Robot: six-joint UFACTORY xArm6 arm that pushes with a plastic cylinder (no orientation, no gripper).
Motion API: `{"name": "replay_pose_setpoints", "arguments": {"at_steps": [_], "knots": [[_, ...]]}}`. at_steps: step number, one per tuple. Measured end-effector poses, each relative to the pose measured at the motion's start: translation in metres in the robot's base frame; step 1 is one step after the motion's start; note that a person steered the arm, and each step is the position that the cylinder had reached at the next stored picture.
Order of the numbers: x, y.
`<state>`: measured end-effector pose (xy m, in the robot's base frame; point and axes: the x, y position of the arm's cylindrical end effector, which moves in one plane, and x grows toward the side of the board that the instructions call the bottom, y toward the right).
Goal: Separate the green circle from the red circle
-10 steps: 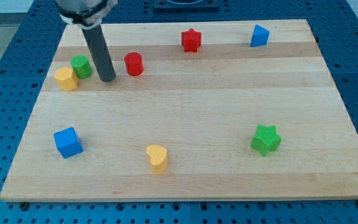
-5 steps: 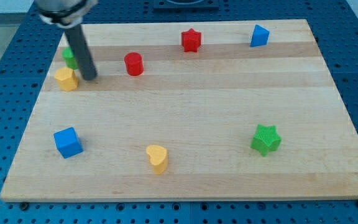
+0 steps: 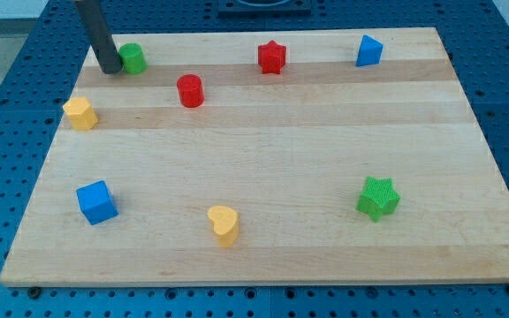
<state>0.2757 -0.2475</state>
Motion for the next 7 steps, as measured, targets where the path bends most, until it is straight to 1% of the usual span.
{"name": "replay_pose_setpoints", "arguments": {"at_steps": [1,2,4,5,7], "knots": [[-0.023,-0.002],[-0.029,-0.002],[-0.021,0.001],[-0.021,0.03],[-0.021,0.15]]}}
